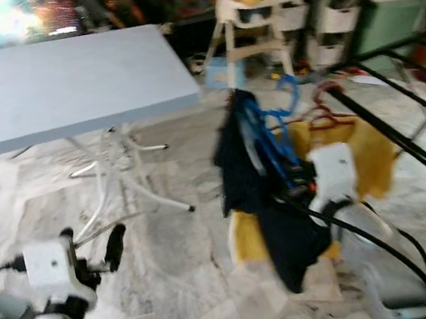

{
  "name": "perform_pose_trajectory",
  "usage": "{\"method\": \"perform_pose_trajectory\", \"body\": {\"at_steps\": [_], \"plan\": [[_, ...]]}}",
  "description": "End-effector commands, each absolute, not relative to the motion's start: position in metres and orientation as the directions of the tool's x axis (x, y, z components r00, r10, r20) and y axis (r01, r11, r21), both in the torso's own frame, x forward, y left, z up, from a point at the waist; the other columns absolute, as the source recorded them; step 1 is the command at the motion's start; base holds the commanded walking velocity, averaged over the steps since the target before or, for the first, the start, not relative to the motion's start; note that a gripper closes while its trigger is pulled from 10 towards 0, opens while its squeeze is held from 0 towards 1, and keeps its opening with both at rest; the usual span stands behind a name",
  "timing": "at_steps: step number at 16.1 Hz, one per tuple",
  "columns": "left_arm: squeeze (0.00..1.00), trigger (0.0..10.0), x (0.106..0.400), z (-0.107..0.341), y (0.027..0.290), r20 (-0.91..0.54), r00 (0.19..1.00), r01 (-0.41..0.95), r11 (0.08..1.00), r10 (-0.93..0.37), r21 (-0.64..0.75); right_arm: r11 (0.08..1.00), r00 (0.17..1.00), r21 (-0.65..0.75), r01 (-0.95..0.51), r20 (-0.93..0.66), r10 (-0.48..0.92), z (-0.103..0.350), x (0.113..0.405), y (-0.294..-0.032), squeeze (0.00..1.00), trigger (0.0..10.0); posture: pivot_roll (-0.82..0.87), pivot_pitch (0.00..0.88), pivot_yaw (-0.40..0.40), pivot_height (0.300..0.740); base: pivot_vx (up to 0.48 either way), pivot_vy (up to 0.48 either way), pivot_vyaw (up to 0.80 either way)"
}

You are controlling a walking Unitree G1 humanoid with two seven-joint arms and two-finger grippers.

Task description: Hang hanger

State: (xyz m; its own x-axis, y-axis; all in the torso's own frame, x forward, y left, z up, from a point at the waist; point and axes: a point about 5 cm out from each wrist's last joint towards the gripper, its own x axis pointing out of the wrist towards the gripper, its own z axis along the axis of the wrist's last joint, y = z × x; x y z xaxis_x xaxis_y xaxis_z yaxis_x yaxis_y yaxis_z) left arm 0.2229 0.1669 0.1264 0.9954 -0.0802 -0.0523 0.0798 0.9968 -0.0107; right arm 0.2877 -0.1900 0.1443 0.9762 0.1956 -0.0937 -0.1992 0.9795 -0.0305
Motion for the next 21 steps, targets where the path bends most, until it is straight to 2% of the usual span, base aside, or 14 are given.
{"method": "perform_pose_trajectory", "body": {"at_steps": [1,5,7,12,15,17,18,20,21], "plan": [[0.00,10.0,0.226,0.128,0.171,-0.063,0.995,0.079,0.997,-0.080,-0.016,0.981,0.983,-0.067,-0.184,-0.026,0.183,0.164,0.295,-0.191,0.00,10.0,0.02,0.049,-0.061,0.740,0.000,0.000,0.00],[0.00,10.0,0.237,0.134,0.174,-0.055,0.996,0.066,0.998,-0.068,-0.023,0.983,0.986,-0.080,-0.166,-0.015,0.165,0.170,0.302,-0.196,0.00,10.0,0.01,0.057,-0.060,0.740,0.000,0.000,0.00],[0.00,10.0,0.246,0.146,0.176,-0.018,1.000,0.023,0.994,-0.025,-0.108,0.985,0.988,-0.083,-0.154,-0.007,0.154,0.172,0.303,-0.196,0.00,10.0,0.01,0.059,-0.056,0.740,0.000,0.000,0.00],[0.00,10.0,0.246,0.139,0.176,-0.064,0.997,0.029,0.996,-0.034,-0.088,0.985,0.989,-0.083,-0.150,-0.014,0.150,0.168,0.301,-0.193,0.00,10.0,0.00,0.063,-0.047,0.740,0.000,0.000,0.00],[0.00,10.0,0.242,0.123,0.169,-0.136,0.979,0.147,0.988,-0.153,-0.055,0.985,0.988,-0.071,-0.156,-0.005,0.157,0.170,0.301,-0.192,0.00,10.0,0.00,0.060,-0.053,0.740,0.000,0.000,0.00],[0.00,10.0,0.242,0.118,0.160,-0.185,0.934,0.307,0.951,-0.307,-0.026,0.965,0.971,-0.110,-0.239,0.001,0.240,0.172,0.302,-0.183,0.00,10.0,0.01,0.060,-0.053,0.740,0.000,0.000,0.00],[0.00,10.0,0.244,0.120,0.160,-0.186,0.922,0.342,0.939,-0.341,-0.026,0.948,0.955,-0.125,-0.294,-0.001,0.296,0.174,0.302,-0.180,0.00,10.0,0.00,0.060,-0.052,0.740,0.000,0.000,0.00],[0.00,10.0,0.257,0.130,0.170,-0.166,0.926,0.342,0.939,-0.340,-0.012,0.886,0.904,-0.182,-0.426,-0.036,0.427,0.177,0.302,-0.179,0.00,10.0,0.00,0.061,-0.048,0.740,0.000,0.000,0.00],[0.00,10.0,0.265,0.135,0.178,-0.157,0.931,0.331,0.943,-0.329,-0.012,0.841,0.870,-0.230,-0.489,-0.063,0.489,0.178,0.302,-0.187,0.00,10.0,0.00,0.061,-0.048,0.740,0.000,0.000,0.00]]}}
